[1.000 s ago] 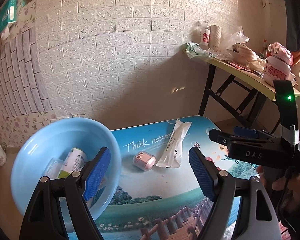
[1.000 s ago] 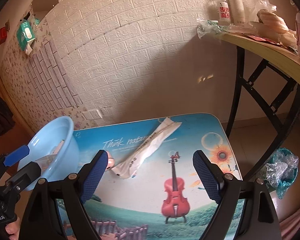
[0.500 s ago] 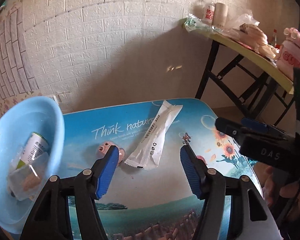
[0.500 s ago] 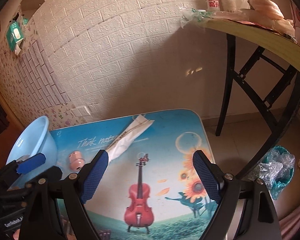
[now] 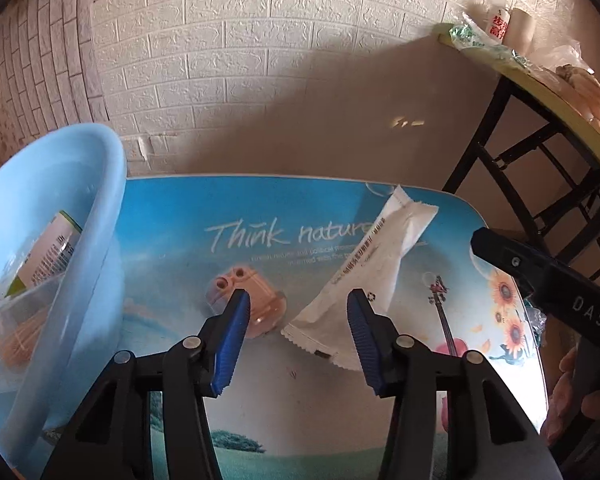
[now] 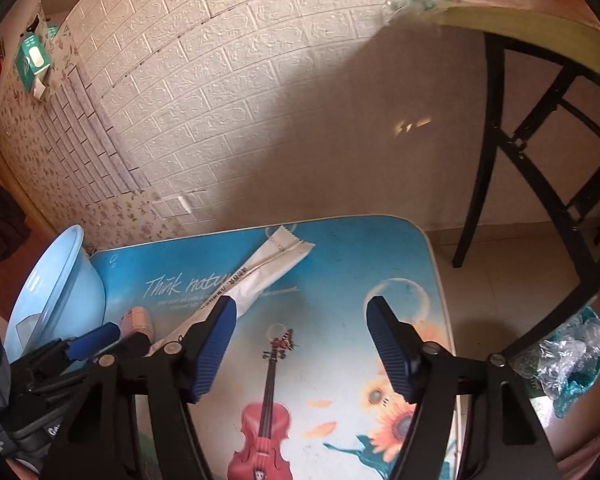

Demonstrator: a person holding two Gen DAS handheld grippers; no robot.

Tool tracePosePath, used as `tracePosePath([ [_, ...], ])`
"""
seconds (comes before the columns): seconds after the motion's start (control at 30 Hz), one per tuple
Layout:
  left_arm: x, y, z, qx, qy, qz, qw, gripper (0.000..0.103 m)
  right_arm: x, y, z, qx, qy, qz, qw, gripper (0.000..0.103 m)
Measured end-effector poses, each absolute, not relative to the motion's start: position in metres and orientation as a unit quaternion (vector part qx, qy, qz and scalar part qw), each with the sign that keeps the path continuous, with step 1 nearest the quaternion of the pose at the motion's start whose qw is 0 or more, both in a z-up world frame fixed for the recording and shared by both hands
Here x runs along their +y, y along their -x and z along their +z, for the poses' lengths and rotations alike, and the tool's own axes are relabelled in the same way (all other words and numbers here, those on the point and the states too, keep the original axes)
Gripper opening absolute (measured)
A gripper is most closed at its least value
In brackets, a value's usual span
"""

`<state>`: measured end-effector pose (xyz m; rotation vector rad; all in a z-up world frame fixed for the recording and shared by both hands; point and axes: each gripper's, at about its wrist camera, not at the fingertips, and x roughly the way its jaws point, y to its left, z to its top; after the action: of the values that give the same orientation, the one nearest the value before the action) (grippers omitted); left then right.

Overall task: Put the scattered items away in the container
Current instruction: 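Move the left tool to the pink case while the right tool approaches the white packet, then grasp the pink case with the left tool while the right tool grasps the white packet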

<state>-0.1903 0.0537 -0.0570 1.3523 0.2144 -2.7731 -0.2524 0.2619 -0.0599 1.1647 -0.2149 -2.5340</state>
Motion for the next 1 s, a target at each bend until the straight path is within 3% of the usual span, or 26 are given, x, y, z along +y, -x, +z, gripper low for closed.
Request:
tracePosePath([
  [0.6, 0.04, 0.207, -0.061, 0.037, -0.42, -0.906, 0.039, 0.048, 0.222, 0.323, -0.087, -0.111, -0.453, -0.865, 0.186, 0.063],
  [0.73, 0.039, 0.208, -0.061, 0.037, -0.419, -0.906, 0.038, 0.048, 0.22, 0.333, -0.099, -0.118, -0.467, -0.854, 0.196, 0.021],
  [0.77, 0.039, 0.208, -0.061, 0.037, -0.42, -0.906, 0.036, 0.048, 0.219, 0.334, -0.101, -0.118, -0.467, -0.854, 0.197, 0.016],
  [0.9, 0.036, 0.204, -0.06, 0.04, -0.421, -0.906, 0.035, 0.048, 0.22, 0.334, -0.103, -0.12, -0.464, -0.853, 0.205, 0.001],
  [1.0, 0.037, 0.202, -0.06, 0.04, -0.42, -0.906, 0.038, 0.048, 0.224, 0.331, -0.103, -0.123, -0.462, -0.853, 0.21, 0.0],
])
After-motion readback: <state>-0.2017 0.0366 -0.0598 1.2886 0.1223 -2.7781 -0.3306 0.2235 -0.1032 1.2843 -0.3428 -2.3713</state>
